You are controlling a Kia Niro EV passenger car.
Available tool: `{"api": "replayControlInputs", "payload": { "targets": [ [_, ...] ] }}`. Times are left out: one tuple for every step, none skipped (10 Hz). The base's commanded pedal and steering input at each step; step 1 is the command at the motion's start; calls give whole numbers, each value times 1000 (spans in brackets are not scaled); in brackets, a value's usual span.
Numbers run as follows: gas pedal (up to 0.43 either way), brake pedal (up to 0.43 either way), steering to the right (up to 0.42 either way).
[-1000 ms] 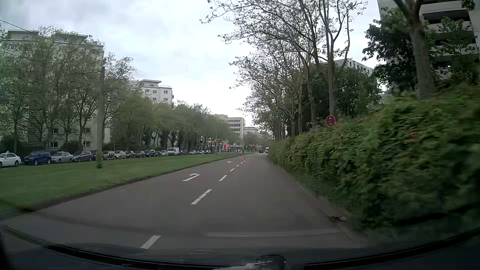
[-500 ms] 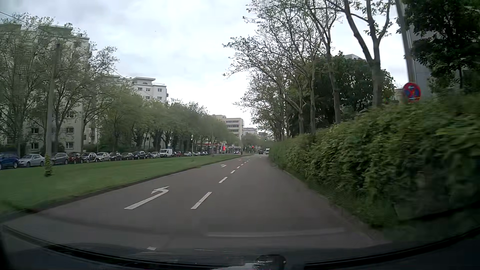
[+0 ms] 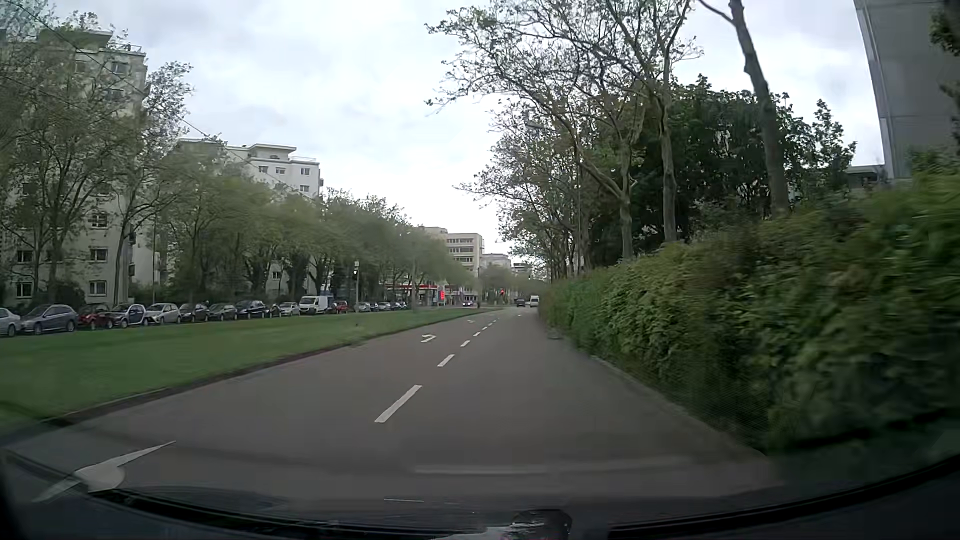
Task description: Follow the waypoints while adhering to traffic rules and regulations
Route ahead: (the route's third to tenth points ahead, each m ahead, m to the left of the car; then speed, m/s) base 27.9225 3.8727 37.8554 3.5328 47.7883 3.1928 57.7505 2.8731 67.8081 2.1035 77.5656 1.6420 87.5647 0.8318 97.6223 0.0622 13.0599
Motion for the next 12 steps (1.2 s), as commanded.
{"api": "replayControlInputs", "payload": {
  "targets": [
    [79, 0, 5],
    [79, 0, 5],
    [79, 0, 5],
    [79, 0, 5],
    [79, 0, 5],
    [79, 0, 7],
    [79, 0, 9],
    [79, 0, 9],
    [79, 0, 9],
    [79, 0, 9],
    [67, 0, 9],
    [8, 0, 9]
  ]
}}
